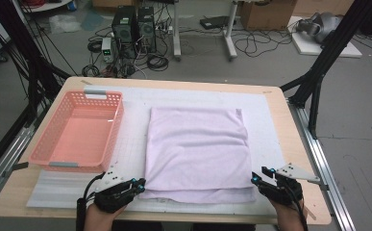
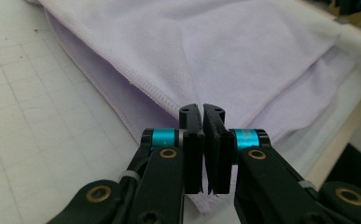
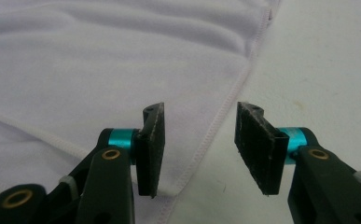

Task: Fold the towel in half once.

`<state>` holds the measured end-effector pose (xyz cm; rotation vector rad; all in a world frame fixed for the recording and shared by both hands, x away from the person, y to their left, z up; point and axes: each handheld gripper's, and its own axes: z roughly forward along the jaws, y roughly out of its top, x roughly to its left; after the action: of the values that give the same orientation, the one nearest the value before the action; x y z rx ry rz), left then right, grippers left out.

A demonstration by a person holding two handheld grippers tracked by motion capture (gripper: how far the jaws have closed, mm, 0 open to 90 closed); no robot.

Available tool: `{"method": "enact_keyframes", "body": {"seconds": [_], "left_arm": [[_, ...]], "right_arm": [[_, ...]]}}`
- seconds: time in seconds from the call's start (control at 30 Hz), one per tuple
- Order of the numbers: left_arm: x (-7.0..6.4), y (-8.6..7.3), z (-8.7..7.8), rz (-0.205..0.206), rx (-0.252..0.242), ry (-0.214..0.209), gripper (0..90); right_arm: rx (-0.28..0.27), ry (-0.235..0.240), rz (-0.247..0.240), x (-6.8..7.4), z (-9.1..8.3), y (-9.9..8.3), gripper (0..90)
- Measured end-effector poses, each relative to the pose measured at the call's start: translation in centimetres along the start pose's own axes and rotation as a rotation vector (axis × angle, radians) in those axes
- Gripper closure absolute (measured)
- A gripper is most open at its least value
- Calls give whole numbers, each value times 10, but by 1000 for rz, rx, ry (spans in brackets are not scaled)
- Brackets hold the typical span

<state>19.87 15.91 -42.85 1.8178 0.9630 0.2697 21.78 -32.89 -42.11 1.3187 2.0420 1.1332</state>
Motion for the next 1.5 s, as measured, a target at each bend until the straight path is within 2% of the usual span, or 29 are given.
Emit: {"method": "enact_keyframes", "body": {"seconds": [0.1,0.17,0.3,0.4,0.67,0.9,0.97,1.0,1.07,1.3,1.43,1.5], "left_arm": [[0,-2,-7,-22,5,-22,861],[-2,-4,-9,-28,26,-26,861],[-2,-12,-4,-25,86,0,861],[2,-17,0,-41,115,9,860],[3,-19,3,-44,124,13,854],[3,-18,2,-43,113,13,854],[3,-18,2,-40,117,14,854],[3,-18,2,-39,115,15,854],[3,-18,2,-39,114,17,854],[2,-16,-1,-45,102,14,855],[2,-16,-3,-51,104,7,856],[1,-16,-4,-51,115,2,857]], "right_arm": [[2,9,-2,1,-4,1,521],[3,9,-4,2,-6,1,521],[19,9,-23,5,-10,-1,525],[46,18,-46,8,-11,-4,537],[98,34,-53,7,-4,-11,581],[139,91,-122,18,5,-12,599],[161,83,-148,19,9,-14,651],[179,83,-158,20,11,-15,716],[182,75,-186,20,11,-16,861],[107,129,-200,17,-6,-10,877],[113,160,-260,17,-22,-9,877],[124,179,-263,15,-29,-12,877]]}}
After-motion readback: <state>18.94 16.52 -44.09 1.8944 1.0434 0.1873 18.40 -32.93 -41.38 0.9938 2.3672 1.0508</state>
